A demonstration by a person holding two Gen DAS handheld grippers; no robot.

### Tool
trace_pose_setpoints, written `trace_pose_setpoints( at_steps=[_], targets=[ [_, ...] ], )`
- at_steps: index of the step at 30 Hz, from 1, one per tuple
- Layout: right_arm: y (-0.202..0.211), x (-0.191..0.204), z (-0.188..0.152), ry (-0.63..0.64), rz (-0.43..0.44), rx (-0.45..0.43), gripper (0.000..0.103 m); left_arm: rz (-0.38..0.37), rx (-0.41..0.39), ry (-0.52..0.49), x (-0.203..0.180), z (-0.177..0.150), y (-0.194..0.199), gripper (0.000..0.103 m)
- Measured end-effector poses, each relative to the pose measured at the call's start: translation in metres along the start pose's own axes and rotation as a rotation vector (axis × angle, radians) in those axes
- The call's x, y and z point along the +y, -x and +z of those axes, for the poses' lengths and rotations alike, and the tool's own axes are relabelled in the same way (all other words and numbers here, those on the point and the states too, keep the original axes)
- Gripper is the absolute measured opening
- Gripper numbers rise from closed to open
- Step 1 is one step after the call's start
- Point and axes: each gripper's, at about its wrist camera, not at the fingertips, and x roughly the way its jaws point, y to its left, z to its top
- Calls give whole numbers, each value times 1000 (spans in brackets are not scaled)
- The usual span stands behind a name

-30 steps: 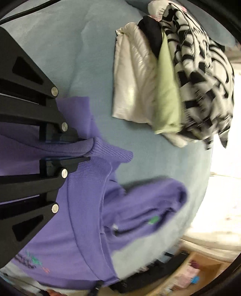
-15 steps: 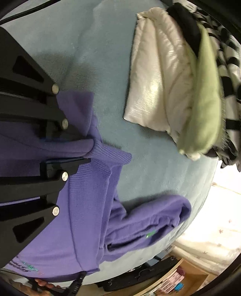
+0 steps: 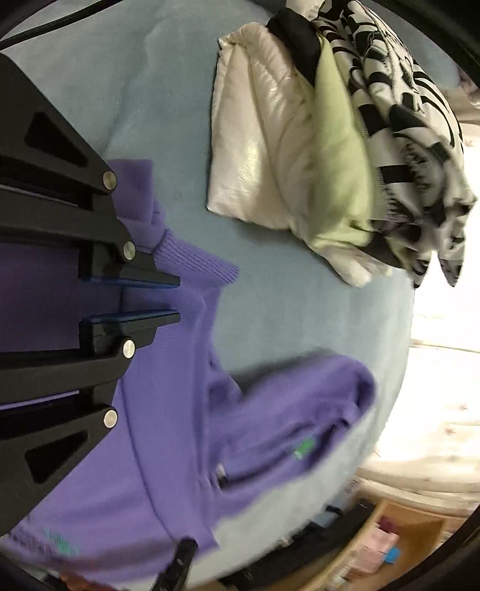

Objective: Fold large clothes

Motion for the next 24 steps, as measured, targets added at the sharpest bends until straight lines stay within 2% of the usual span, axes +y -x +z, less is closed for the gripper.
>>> trace_pose_setpoints(
  at_steps=[2,4,5,7,8,10,13,17,21,24],
  targets=[
    [-8,-9,-2,14,-88,-15,22,-11,13,27,11,-2,-10,7],
    [-9,-44,-2,-21,-202,-38,22,-69,7,79,27,-3,-13,4],
    [-8,-61,-2,-50,-226,-37,22,-98,6,89,32,-4,-14,4],
    [-5,-103,-4,-130,-174,-31,12,-123,2,82,35,-7,-16,4],
    [-4,-114,-5,-156,-149,-26,0,-133,3,82,36,-8,-18,4],
    [2,-123,-6,-172,-103,-30,0,-149,7,94,38,-9,-20,4],
    [7,-117,-4,-172,-104,-29,0,-168,15,115,41,-8,-16,4],
    [22,-111,-6,-198,-71,-29,3,-153,40,116,43,-6,5,7],
    [46,-85,-20,-187,6,-1,4,-104,73,94,31,-17,45,19],
    [65,-51,-41,-135,65,11,9,-128,60,53,10,-32,80,21]
  ],
)
